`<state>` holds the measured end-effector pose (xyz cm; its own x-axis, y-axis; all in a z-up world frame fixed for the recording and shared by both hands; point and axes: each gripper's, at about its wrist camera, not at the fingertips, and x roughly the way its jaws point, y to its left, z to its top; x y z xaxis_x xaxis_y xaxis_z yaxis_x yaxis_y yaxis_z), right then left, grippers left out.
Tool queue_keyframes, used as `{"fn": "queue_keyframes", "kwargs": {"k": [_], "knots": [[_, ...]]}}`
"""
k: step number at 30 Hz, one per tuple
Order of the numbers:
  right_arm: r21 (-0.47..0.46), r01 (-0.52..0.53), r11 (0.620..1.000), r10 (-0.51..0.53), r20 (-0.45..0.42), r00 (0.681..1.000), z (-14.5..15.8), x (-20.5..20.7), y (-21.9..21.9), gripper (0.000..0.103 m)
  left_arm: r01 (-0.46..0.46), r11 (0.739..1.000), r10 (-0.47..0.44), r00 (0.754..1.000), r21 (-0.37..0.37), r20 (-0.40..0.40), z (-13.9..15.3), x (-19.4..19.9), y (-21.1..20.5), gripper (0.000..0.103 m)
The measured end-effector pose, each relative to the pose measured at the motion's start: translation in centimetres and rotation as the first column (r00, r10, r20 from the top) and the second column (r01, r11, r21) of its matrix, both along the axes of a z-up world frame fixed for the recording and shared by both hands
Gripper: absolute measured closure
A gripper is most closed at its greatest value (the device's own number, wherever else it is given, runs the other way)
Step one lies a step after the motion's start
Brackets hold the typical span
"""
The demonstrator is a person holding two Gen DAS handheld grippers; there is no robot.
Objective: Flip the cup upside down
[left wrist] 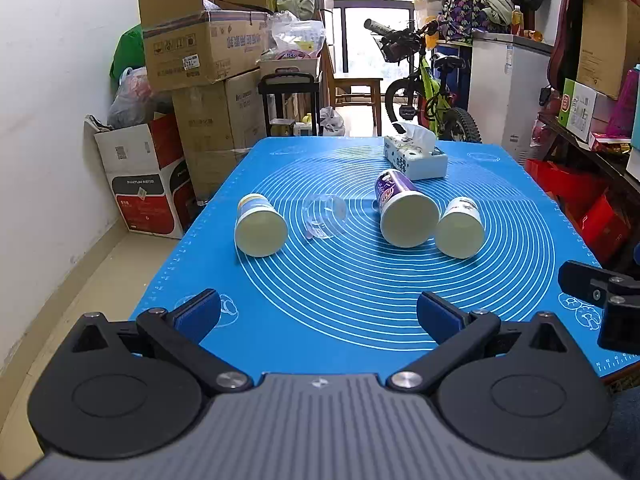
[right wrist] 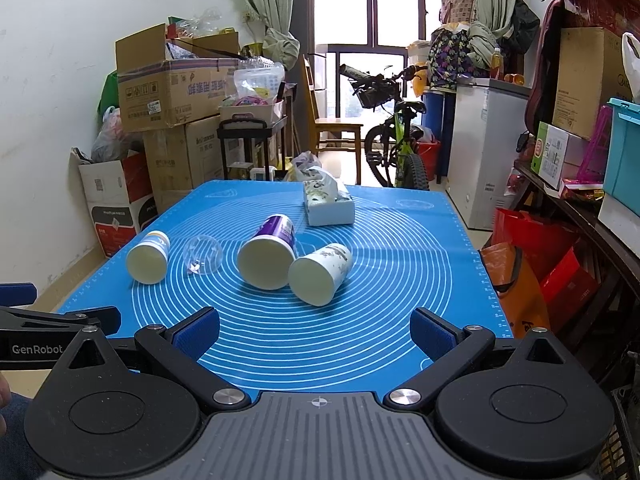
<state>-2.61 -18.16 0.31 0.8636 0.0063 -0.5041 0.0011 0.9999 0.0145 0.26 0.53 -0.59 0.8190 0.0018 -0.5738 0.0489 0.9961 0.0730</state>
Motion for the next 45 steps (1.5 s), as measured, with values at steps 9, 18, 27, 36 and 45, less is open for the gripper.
{"fn": "queue_keyframes", "kwargs": {"k": [9,18,27,36,45], "knots": [[-0.006,-0.008,1.000,0.008,-0.015,1.000,-0.5,0.4,0.1,0.002,-0.001,1.000,0.001,1.000,0.000,-0.006,-0.3,0.1,0.2,0.000],[-0.008,-0.011,1.000,0.010,-0.026,1.000,-0.9,1.0,0.1,0.002,-0.005,1.000,0.005,1.000,0.006,0.002,-0.5,0.6,0.7,0.000],[-0.024,-0.008,1.000,0.008,0.008,1.000,1.1,3.8,0.0,0.002,-0.022,1.000,0.021,0.998,0.017,0.054,-0.4,4.1,1.7,0.000],[-0.013,0.014,1.000,-0.014,0.024,1.000,2.3,9.5,-0.5,0.002,-0.047,0.998,0.044,0.995,0.039,0.090,-1.8,9.5,2.3,0.000],[-0.030,0.067,0.997,-0.065,0.040,0.997,0.9,14.1,-1.1,0.002,-0.124,0.991,0.118,0.985,0.044,0.125,-2.8,15.3,3.9,0.000]]}}
